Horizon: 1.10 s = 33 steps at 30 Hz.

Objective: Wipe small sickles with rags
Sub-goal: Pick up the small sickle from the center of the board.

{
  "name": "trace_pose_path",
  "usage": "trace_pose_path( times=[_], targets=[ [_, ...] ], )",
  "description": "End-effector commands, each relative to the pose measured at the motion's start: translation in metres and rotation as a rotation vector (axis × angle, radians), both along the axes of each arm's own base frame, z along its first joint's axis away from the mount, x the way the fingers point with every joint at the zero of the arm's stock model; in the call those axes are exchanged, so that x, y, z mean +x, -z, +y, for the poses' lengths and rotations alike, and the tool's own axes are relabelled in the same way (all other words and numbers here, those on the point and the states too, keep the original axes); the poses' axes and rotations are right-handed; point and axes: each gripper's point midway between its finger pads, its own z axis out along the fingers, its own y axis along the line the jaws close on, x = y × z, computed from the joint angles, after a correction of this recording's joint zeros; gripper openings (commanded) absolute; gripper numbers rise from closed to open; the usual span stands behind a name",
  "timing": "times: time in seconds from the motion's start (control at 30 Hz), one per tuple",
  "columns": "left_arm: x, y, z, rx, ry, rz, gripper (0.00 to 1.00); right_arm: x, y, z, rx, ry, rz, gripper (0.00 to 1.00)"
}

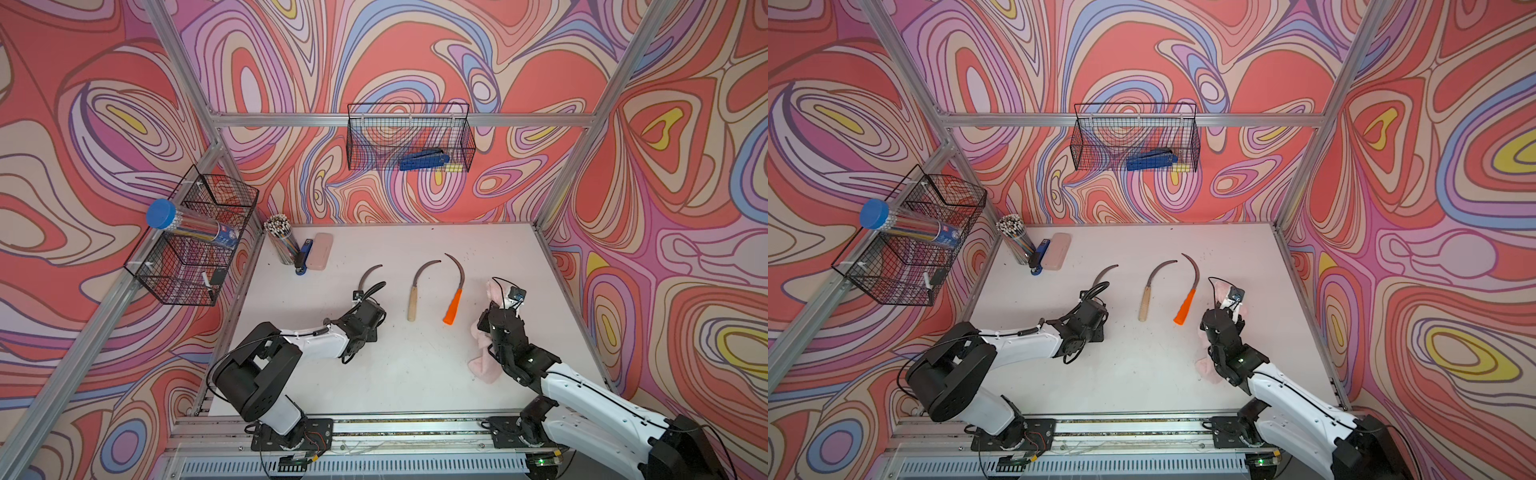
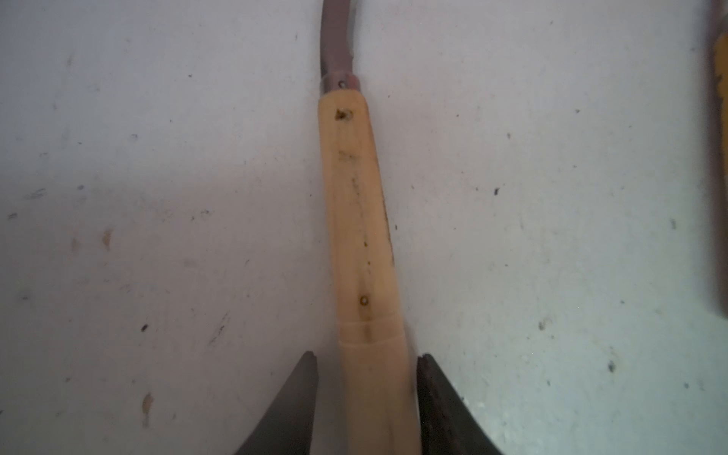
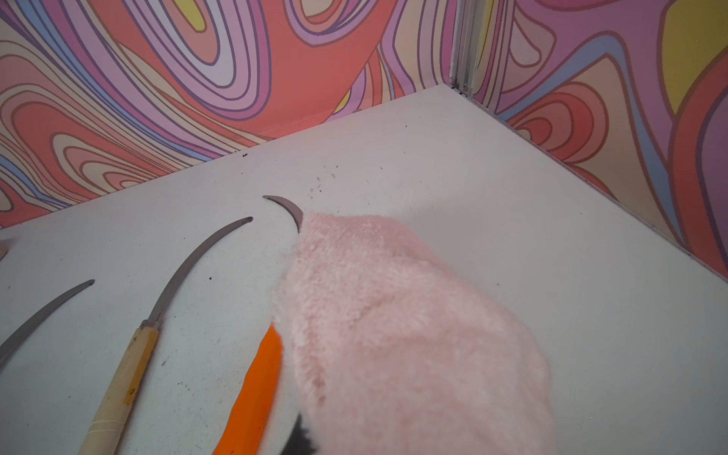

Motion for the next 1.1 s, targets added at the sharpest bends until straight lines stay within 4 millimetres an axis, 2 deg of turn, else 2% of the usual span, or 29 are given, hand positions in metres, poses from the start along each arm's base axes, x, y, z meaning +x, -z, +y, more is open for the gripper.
trace_pose_path(
  times=[0.0, 0.23, 0.37, 0.57, 0.8, 1.07],
  targets=[
    [-0.017, 0.013, 0.012, 0.014, -0.010, 0.059, 0.45, 0.004, -0.012, 0.000, 0.009, 0.007, -0.031, 0.00],
    [-0.016, 0.018, 0.009, -0.003, 0.001, 0.050, 0.36, 0.006, -0.011, 0.002, 0.003, 0.004, -0.019, 0.00],
    [-0.016, 0.020, 0.003, -0.022, 0.021, 0.061, 0.36, 0.006, -0.011, 0.001, 0.003, 0.010, -0.021, 0.00],
    [-0.019, 0.023, 0.007, -0.022, 0.008, 0.057, 0.34, 0.008, -0.010, 0.002, -0.002, 0.007, -0.011, 0.00],
    [-0.027, 0.020, 0.013, -0.025, 0.001, 0.063, 0.38, 0.008, -0.009, 0.002, -0.004, 0.011, -0.009, 0.00],
    [-0.030, 0.021, 0.019, 0.002, -0.016, 0.070, 0.36, 0.007, -0.010, 0.001, 0.000, 0.011, -0.015, 0.00]
  ],
)
